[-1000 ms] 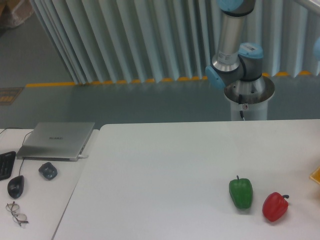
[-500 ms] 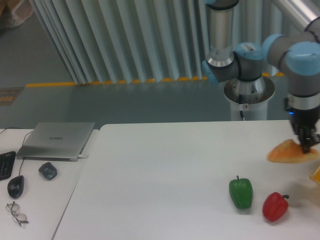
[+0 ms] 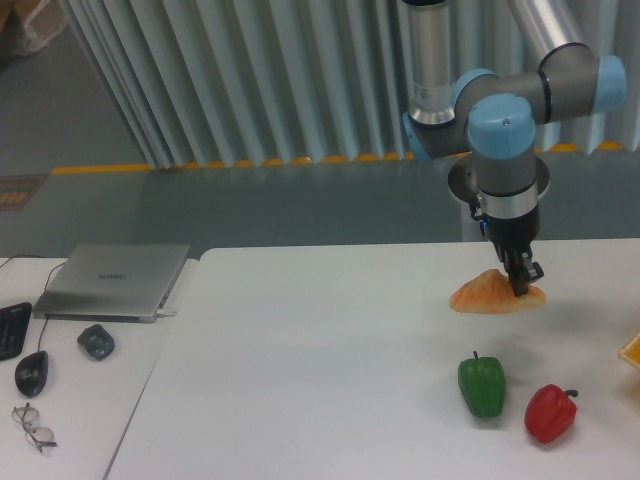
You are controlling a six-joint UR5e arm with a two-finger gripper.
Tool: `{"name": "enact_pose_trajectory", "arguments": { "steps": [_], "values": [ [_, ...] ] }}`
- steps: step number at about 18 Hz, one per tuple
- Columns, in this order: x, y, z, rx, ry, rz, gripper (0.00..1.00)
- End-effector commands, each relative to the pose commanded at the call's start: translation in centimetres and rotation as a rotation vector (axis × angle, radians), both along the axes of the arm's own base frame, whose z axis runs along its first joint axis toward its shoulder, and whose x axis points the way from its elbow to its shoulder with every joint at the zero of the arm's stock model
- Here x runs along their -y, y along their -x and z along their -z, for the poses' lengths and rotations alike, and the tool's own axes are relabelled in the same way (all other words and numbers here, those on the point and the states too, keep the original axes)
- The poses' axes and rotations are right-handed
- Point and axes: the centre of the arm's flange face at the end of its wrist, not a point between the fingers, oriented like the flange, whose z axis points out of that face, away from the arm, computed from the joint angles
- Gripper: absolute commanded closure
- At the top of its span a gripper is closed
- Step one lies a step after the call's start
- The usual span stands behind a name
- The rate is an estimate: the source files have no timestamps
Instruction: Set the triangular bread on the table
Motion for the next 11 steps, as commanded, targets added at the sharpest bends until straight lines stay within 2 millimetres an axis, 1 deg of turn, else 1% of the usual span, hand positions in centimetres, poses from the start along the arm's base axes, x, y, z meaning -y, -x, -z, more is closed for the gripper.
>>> {"name": "enact_pose_trajectory", "arguments": {
  "steps": [1,7,8,10,11],
  "values": [
    [-0.1,0.1,0.0,0.000,-0.002,0.000,0.00],
    [-0.1,0.9,-0.5,-0.002,-0.019,-0.010,0.00],
    [-0.5,1.3,-1.0,-0.017,-0.022,-0.011,0.00],
    [-1.3,2.4,-1.2,-0.018,-0.021,-0.012,0.00],
    [-1.2,3.0,-1.7,-0.023,-0.028,-0.021,0.00]
  ]
}}
